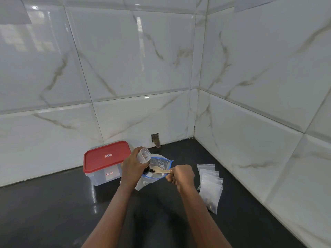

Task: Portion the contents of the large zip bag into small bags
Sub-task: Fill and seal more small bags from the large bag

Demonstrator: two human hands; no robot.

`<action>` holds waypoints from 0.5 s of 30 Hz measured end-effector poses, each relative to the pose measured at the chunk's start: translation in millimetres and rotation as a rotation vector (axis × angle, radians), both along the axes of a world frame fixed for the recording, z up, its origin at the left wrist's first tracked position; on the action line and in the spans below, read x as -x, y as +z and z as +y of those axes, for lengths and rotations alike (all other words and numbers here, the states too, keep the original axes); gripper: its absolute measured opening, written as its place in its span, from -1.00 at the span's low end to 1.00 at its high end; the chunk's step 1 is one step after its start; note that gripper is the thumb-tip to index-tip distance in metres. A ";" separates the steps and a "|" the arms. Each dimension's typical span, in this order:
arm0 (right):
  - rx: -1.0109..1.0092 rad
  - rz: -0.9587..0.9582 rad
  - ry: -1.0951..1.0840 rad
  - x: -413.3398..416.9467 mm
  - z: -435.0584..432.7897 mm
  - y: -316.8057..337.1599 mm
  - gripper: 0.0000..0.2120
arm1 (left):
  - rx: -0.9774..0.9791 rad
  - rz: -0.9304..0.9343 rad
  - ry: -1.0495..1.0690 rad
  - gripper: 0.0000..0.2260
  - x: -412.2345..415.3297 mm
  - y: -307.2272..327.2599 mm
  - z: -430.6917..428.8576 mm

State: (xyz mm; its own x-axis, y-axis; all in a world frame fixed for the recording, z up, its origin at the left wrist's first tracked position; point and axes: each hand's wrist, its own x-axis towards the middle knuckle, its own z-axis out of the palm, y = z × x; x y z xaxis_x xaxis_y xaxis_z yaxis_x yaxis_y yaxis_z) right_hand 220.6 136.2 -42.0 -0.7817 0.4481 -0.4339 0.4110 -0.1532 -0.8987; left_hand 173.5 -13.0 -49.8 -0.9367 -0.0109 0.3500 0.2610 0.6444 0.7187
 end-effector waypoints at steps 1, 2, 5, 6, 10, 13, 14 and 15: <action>-0.009 0.000 0.004 -2.3 2.7 1.7 -0.80 | -0.019 0.001 -0.001 -0.67 -0.8 -0.5 0.0; -0.008 0.000 0.012 -5.6 5.2 5.8 -0.80 | -0.031 0.000 -0.002 -0.68 -1.4 -1.1 -0.3; 0.021 -0.006 0.037 -7.5 16.6 10.2 -0.78 | -0.030 -0.011 -0.011 -0.66 -1.6 -4.7 -1.7; 0.029 0.001 0.045 -8.4 19.9 12.8 -0.77 | -0.026 -0.019 -0.011 -0.65 -1.6 -5.4 -1.9; 0.035 0.023 0.073 -11.7 34.2 28.9 -0.76 | -0.024 -0.048 -0.021 -0.61 -1.7 -5.4 -0.6; 0.052 0.059 0.103 -17.7 40.2 49.1 -0.74 | -0.025 -0.059 -0.029 -0.58 -0.3 -6.1 -0.3; 0.052 0.077 0.113 -20.2 40.1 56.8 -0.74 | -0.031 -0.073 -0.030 -0.56 -0.1 -6.6 0.0; 0.047 0.102 0.119 -22.1 39.0 62.9 -0.74 | -0.038 -0.090 -0.034 -0.55 -0.2 -7.0 0.3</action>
State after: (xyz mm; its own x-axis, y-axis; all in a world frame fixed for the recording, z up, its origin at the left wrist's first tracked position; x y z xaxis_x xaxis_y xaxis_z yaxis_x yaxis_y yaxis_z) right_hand 242.7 175.3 20.9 -0.8691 0.3305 -0.3680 0.3360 -0.1516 -0.9296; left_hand 173.7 -12.7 -56.8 -0.9643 0.0096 0.2648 0.2158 0.6080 0.7641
